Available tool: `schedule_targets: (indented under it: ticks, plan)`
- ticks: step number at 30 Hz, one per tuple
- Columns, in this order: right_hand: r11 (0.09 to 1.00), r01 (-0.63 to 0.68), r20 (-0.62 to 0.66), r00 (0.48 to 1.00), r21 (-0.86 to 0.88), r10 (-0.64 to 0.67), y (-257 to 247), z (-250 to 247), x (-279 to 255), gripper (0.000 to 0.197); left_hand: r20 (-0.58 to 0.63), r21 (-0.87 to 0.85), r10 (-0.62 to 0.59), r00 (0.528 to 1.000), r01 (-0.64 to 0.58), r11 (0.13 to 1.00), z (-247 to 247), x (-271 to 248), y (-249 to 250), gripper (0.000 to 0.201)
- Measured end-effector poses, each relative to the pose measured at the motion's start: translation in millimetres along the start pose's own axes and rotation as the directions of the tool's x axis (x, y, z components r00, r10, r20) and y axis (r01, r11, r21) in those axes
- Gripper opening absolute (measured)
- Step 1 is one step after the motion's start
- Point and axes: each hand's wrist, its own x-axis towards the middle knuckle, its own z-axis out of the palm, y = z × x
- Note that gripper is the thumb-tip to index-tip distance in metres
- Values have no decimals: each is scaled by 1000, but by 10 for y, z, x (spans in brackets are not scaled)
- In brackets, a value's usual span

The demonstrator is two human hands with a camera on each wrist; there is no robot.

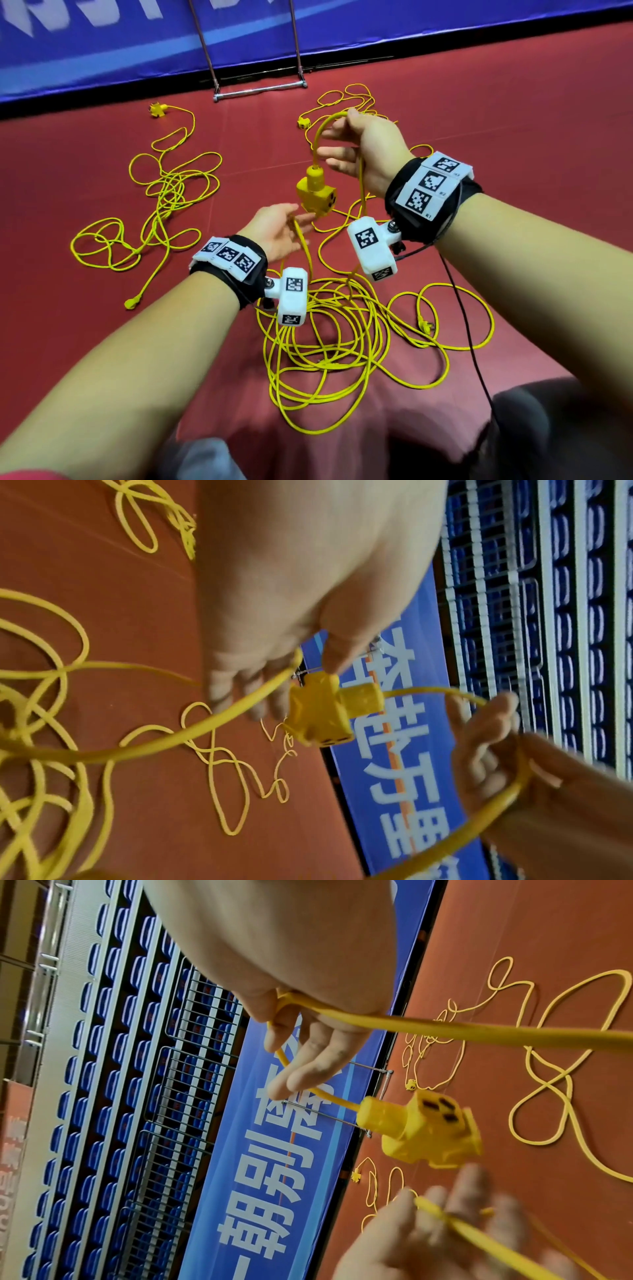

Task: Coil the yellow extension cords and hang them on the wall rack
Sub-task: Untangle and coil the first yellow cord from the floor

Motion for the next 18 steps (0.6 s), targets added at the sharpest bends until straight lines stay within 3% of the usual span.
schedule_targets:
  ticks: [2,5,9,12,14,16,18]
  plan:
    - [1000,-5,3,1000,15,5,14,6,-8,32,16,295,-86,996,78,952,13,-18,-148,21]
    - [998,-20,-12,1000,54,21,-8,-1,-11,31,45,387,-144,989,116,915,19,-55,-299,24]
    - [992,-58,-23,998,109,61,-50,45,-9,32,136,196,-63,989,35,980,65,-105,-270,19]
    - [985,-98,-4,995,142,99,-55,124,-22,33,59,-25,56,997,-55,998,126,-105,-219,51]
    - [976,-108,9,994,190,109,-84,175,-36,33,20,-204,138,990,-131,970,206,-146,-168,61]
    - [960,-109,25,994,258,106,-139,223,-52,33,-43,-264,192,981,-196,944,271,-164,-136,64]
    - [941,-109,41,994,320,101,-194,266,-69,36,-38,-186,167,985,-171,968,329,-215,-102,55]
